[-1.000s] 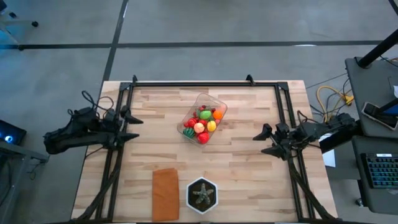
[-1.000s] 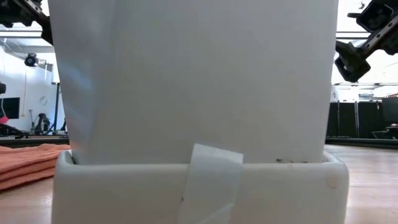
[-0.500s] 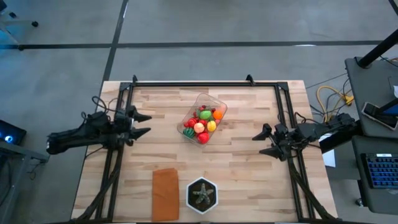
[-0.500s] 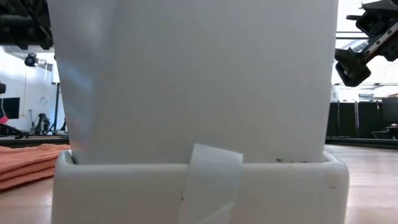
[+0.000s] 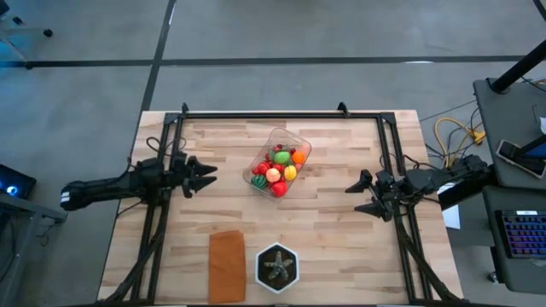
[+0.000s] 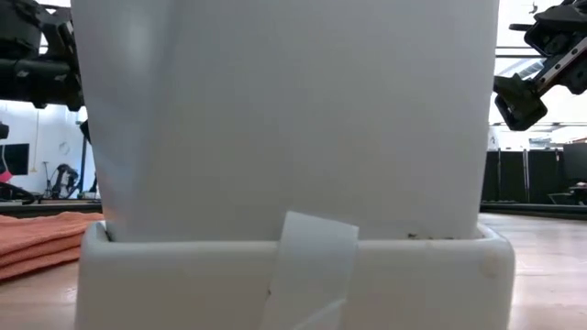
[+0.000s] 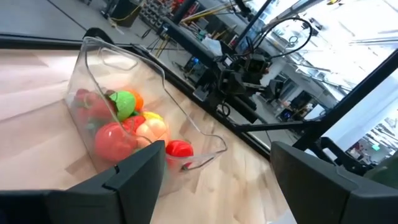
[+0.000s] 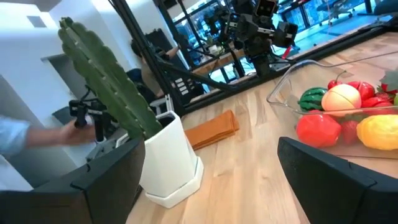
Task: Pick and placing Produce into tupperware
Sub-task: Return to Home Position
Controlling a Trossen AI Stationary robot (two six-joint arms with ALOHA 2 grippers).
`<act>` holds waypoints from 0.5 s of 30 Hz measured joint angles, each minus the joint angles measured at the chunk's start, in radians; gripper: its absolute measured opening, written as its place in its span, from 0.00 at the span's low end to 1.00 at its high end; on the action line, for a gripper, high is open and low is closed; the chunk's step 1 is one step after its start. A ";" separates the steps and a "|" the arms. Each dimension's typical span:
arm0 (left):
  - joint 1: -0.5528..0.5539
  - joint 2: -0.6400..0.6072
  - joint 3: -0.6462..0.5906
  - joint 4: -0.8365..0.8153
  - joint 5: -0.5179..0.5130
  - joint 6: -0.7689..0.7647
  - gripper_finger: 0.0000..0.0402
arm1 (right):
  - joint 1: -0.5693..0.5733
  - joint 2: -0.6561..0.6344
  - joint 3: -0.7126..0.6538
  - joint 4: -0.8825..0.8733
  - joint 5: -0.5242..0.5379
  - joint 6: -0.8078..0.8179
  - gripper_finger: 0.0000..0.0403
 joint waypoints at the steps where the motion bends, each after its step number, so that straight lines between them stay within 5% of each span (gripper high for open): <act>1: 0.000 0.004 0.000 0.005 0.000 0.000 0.69 | 0.000 0.000 0.000 0.001 0.000 0.000 0.89; 15: 0.000 0.063 0.000 0.012 0.002 0.000 0.69 | 0.000 0.013 0.000 0.004 0.000 0.000 0.89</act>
